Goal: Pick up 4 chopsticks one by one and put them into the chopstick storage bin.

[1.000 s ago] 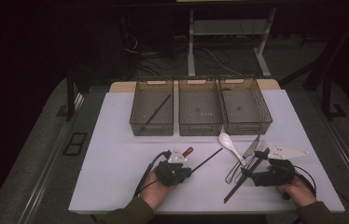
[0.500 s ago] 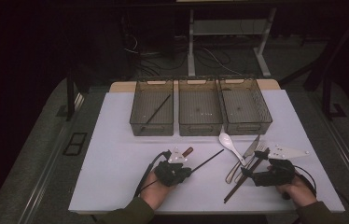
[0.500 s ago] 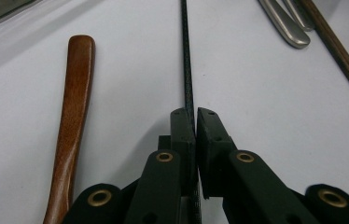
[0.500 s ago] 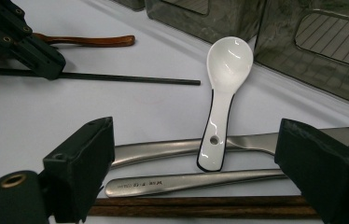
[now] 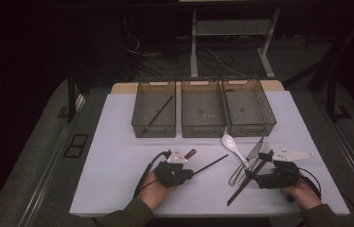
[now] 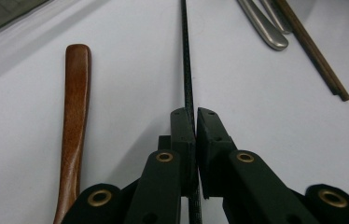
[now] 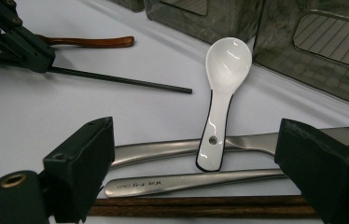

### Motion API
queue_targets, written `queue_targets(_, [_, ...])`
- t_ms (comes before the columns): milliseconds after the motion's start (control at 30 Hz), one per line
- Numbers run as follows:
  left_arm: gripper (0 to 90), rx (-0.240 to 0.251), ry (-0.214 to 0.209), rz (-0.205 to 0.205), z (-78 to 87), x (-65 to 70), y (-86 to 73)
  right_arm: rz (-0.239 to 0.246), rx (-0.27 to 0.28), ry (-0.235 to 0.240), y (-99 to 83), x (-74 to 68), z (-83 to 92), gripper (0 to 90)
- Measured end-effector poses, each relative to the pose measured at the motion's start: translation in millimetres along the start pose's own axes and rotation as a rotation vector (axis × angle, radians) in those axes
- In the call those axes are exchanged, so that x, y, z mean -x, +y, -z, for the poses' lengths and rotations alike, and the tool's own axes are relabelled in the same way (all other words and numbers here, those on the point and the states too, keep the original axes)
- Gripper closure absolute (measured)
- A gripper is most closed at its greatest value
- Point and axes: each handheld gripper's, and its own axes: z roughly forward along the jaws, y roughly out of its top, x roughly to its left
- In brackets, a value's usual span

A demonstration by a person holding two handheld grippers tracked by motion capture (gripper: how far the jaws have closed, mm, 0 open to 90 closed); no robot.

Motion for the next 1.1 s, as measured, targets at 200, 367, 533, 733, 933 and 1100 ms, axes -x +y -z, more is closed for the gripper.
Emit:
queue_targets(200, [84.8,0.015,-0.011,-0.013,9.2,-2.9,1.8,0.000,0.003,0.000,0.1,0.3,0.5,11.7])
queue_targets(367, [84.8,0.032,-0.021,-0.020,16.9,-5.9,3.2,-0.001,0.005,-0.001,0.0,0.8,0.9,11.7])
queue_targets(533, [84.8,0.046,-0.032,-0.028,23.6,-8.4,4.7,-0.002,0.004,-0.001,0.0,0.8,1.0,11.7])
queue_targets(733, [84.8,0.072,-0.047,-0.039,33.9,-12.0,8.0,-0.001,0.006,-0.001,0.0,0.9,1.1,11.7])
queue_targets(933, [84.8,0.104,-0.052,-0.039,48.8,-19.6,11.3,-0.002,0.004,-0.003,0.0,1.0,0.9,11.7])
queue_targets(1100, [84.8,0.126,-0.039,-0.029,60.2,-28.2,12.8,-0.002,0.002,-0.004,0.0,0.9,0.7,11.7])
